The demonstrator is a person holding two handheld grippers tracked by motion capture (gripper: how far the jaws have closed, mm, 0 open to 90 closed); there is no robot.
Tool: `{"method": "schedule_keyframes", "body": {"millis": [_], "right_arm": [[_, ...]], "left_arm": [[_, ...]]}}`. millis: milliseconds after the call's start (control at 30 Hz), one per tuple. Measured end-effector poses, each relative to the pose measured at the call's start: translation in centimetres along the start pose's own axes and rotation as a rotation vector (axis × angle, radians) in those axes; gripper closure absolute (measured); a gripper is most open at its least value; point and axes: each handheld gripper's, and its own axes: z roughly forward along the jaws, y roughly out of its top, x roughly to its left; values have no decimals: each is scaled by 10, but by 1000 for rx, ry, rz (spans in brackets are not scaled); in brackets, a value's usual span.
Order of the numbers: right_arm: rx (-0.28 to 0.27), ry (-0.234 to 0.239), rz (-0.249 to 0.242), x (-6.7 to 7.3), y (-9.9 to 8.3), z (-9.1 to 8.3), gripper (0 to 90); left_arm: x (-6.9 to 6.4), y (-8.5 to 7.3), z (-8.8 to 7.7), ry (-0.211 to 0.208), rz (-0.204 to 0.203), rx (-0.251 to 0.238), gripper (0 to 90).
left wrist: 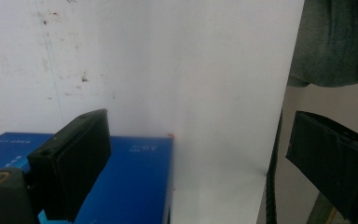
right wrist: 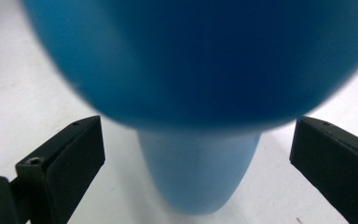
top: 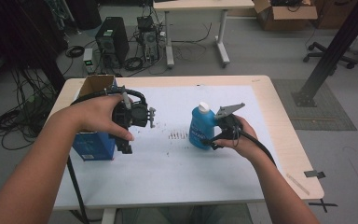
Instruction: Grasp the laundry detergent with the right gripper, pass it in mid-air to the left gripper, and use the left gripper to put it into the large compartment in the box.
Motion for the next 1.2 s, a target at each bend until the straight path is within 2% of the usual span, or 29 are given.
{"method": "schedule_keyframes", "body": {"millis": [67, 100, 267, 333, 600, 633, 800, 1200], "right_arm": [[-6, -6, 3, 0, 0, 1, 30], [-32, -4, 5, 1, -1, 2, 29], [-48, -14, 2, 2, -3, 5, 28], [-77, -27, 10, 2, -4, 6, 25], [-118, -55, 36, 3, -7, 8, 23], [-139, -56, 45, 3, -9, 9, 26], [-148, -61, 52, 5, -11, 11, 34], [-178, -82, 55, 8, -13, 16, 120]], "left_arm": [[0, -1, 0, 0, -2, -2, 68], [0, -1, -1, 0, -3, 1, 67], [0, -2, 0, 1, -2, -1, 67], [0, -2, 1, 0, -4, -1, 68], [-1, -2, 0, 0, -2, -3, 68], [-1, -2, 0, 0, -3, -3, 68], [-1, -2, 0, 0, -2, -3, 68], [-1, -3, 2, -2, -1, -6, 68]]}}
